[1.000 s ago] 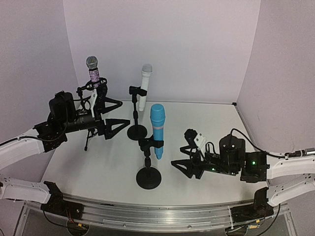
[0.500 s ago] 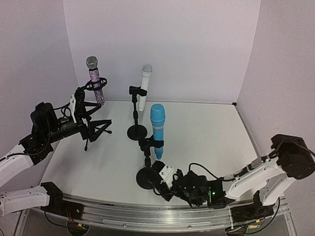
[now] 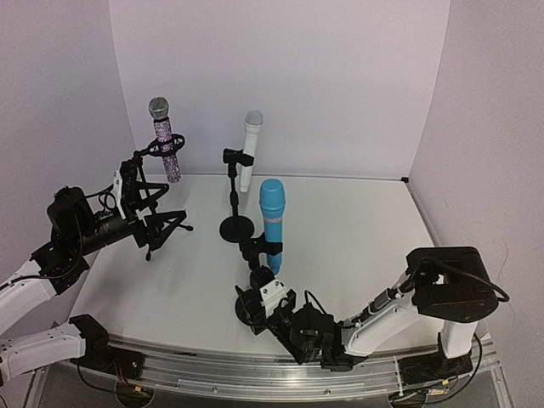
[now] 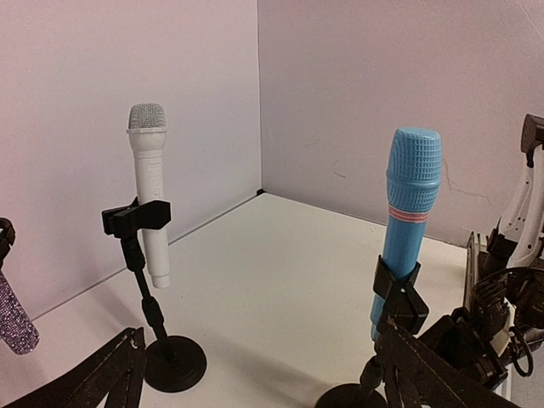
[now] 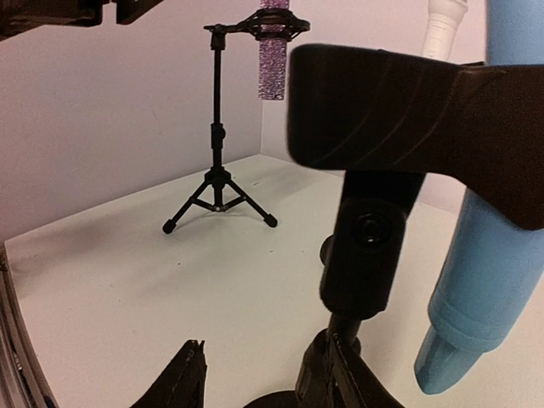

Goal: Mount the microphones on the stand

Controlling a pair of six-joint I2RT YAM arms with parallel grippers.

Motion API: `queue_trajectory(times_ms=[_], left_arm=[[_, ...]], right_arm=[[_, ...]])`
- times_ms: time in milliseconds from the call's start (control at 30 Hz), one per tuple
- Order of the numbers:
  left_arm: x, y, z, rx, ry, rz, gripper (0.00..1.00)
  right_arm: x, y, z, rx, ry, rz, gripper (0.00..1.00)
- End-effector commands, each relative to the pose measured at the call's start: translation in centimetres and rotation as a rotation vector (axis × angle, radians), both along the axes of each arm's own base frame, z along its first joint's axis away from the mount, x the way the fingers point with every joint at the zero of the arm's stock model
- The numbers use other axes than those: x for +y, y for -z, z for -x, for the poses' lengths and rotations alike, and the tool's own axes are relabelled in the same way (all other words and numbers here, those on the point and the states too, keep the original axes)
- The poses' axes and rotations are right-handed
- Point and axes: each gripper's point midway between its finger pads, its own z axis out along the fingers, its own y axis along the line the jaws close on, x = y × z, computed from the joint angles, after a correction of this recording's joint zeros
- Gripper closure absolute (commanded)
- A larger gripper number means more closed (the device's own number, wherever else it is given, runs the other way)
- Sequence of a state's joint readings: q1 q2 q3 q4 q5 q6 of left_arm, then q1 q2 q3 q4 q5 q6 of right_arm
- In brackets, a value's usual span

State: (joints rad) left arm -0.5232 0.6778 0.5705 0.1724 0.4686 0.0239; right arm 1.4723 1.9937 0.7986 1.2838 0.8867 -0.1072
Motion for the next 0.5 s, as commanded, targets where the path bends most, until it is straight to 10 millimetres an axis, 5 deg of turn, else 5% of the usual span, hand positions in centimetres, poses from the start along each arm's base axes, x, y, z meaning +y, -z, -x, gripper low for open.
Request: queue_trajectory(times_ms=[0,467], left_arm=[[0.2,-1.1,0.3,-0.037,0.004,0.037,0.04],[-0.2,-0.7,0.3,0.005,0.027,0.056,0.04]], right_arm=[[-1.3,-0.9,-1.2,0.012,0.121,-0.089,0.57],[-1.8,0.2,-3.5,0.005,0.169,-0.058,0.57]])
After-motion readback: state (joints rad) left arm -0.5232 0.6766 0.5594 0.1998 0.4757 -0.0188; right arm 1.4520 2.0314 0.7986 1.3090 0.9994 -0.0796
